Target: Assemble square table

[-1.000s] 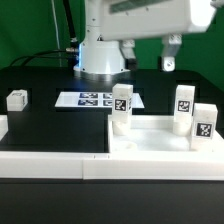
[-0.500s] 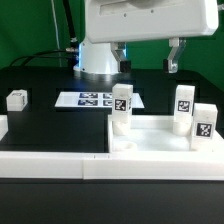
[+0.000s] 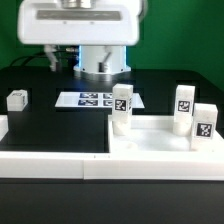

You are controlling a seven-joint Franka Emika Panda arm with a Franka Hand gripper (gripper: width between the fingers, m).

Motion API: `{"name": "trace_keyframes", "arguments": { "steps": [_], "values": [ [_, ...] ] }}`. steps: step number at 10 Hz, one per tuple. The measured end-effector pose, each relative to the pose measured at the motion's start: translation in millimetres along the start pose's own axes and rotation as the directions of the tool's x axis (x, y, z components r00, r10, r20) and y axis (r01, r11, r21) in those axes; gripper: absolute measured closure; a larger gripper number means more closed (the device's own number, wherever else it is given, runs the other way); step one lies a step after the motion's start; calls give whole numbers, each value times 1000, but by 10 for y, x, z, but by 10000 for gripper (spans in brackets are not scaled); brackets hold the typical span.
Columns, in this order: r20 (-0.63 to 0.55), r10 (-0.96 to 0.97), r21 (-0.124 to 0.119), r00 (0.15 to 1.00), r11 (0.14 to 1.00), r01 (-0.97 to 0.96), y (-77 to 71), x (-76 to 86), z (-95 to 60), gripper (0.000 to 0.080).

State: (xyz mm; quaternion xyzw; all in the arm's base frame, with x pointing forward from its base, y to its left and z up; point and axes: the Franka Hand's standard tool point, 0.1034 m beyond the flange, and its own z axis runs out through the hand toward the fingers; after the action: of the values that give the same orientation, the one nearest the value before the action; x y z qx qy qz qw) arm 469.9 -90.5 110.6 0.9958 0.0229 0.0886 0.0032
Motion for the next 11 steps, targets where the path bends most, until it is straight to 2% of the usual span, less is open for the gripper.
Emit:
{"name": "trace_keyframes", "arguments": {
  "steps": [1, 2, 6, 7, 8, 9, 10, 11],
  "values": [
    [-12, -60, -17, 998, 998, 60, 285, -165, -64, 150],
    [-8, -151, -32, 988, 988, 151, 461, -260, -55, 150],
    [4, -130, -24, 991, 991, 130, 430, -262, -30, 150],
    [58, -110, 6, 992, 994, 110, 376, -296, 7, 150],
    [114, -102, 24, 988, 995, 100, 507, -403, 77, 150],
    [167, -74, 23, 983, 997, 71, 757, -632, 184, 150],
    [236, -83, 39, 968, 996, 76, 946, -843, 268, 150],
    [298, -76, 37, 952, 997, 68, 1174, -979, 332, 150]
  ]
}}
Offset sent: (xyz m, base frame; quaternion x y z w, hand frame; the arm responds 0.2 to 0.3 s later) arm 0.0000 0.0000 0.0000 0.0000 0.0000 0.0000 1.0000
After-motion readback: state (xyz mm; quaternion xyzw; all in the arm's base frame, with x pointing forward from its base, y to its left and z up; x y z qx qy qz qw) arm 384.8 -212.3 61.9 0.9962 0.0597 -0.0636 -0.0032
